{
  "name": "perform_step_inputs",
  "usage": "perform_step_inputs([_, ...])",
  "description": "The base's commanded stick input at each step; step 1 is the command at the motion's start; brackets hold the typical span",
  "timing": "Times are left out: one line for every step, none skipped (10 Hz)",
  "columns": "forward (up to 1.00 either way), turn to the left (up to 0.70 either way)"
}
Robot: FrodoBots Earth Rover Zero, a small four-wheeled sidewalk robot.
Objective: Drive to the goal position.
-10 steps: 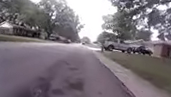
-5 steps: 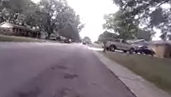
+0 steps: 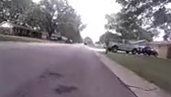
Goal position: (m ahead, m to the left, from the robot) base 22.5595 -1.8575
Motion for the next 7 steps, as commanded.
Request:
perform_step_inputs([1.0,-0.21])
perform_step_inputs([1.0,-0.1])
perform_step_inputs([1.0,0.0])
perform_step_inputs([1.0,0.0])
perform_step_inputs([1.0,0.0])
perform_step_inputs([1.0,0.0])
perform_step_inputs([1.0,0.0])
